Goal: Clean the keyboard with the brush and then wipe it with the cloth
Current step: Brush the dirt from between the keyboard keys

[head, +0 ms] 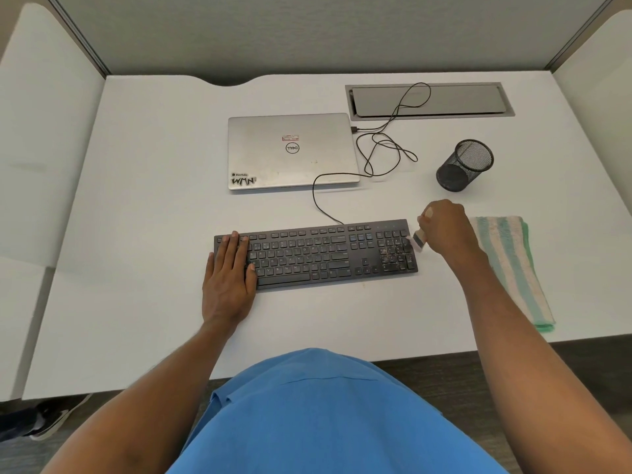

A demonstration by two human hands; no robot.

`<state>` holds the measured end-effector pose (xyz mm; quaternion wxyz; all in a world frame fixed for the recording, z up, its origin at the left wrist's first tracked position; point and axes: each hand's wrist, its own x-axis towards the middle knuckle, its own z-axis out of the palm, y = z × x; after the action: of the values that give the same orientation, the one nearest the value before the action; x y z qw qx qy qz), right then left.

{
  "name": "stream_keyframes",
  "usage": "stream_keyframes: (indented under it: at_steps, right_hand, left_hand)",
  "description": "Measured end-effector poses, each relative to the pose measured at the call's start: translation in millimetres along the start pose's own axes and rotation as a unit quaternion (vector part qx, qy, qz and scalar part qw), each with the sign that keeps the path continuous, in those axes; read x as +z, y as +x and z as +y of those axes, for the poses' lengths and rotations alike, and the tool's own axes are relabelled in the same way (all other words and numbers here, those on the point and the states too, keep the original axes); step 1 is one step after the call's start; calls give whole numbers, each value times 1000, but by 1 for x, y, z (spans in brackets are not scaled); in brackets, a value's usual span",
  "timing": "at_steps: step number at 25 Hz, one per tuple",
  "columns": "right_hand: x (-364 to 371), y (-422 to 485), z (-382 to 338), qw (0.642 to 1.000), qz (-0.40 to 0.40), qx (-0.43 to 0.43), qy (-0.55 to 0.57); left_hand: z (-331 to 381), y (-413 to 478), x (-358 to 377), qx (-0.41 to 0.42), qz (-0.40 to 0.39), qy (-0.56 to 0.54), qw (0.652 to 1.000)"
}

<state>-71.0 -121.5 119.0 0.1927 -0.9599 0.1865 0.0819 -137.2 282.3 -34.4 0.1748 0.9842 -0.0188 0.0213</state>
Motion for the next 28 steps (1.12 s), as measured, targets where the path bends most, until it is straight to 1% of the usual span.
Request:
stream_keyframes:
  at_steps: [2,5,7,9,11,17,20,24,28]
  right_hand:
    - [-4,-3,-9,998,-41,-40,18]
    - [-3,-9,-32,989,-52,-130,40]
    - [3,-12,-44,982,-81,-164,47]
    - [9,-12,-49,980,-104,-163,54]
    - [11,-10,-46,981,-110,-155,49]
    - [4,1,-27,990,-97,-100,15]
    - [5,-1,-33,989,-91,-117,21]
    - [11,-5,-39,983,-111,-141,41]
    - [8,2,-31,988,-103,-113,29]
  left_hand:
    - [-1,0,0,1,1,0,1000]
    - [-1,-1,0,2,2,0,1000]
    - [-1,0,0,1,2,0,1000]
    - [0,0,0,2,2,1,1000]
    - [0,0,0,3,3,-2,1000]
    - [-1,0,1,4,1,3,1000]
    - [-2,0,1,3,2,0,1000]
    - [-2,1,2,2,0,4,1000]
    - [-2,1,2,4,0,3,1000]
